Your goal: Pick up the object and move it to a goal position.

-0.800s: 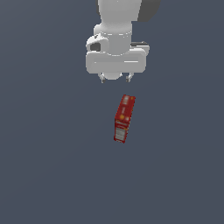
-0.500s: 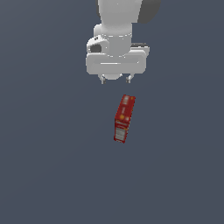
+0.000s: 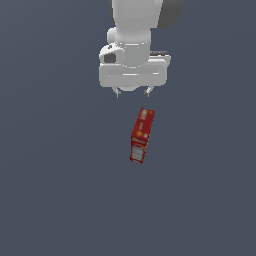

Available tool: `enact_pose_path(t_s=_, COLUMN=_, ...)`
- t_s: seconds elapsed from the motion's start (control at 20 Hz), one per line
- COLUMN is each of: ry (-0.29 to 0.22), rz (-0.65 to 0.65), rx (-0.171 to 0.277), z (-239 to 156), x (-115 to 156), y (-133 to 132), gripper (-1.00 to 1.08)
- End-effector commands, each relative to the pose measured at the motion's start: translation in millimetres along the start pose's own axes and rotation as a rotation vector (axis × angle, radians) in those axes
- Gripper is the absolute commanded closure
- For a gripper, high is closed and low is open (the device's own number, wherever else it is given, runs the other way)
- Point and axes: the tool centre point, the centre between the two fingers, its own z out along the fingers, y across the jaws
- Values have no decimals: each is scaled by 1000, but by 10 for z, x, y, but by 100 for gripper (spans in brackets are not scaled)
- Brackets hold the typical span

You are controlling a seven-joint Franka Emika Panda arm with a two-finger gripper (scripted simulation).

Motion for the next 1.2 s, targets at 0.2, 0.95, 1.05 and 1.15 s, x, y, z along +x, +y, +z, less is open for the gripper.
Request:
enact_pose_path(t_s=0.2, ry=-6, rz=40, rx=-3, z=117, x=35, y=-52, gripper=-92)
enact_pose_path(t_s=0.95, ry=-32, rz=254, rx=-24, z=739, x=171, y=-340, gripper=-92)
enact_pose_path(t_s=1.05, ry=-34, rz=274, rx=-26, z=800, x=179, y=-369, gripper=-92)
enact_pose_path(t_s=1.15, ry=-36, rz=291, rx=-28, z=849, x=185, y=-392, gripper=-92)
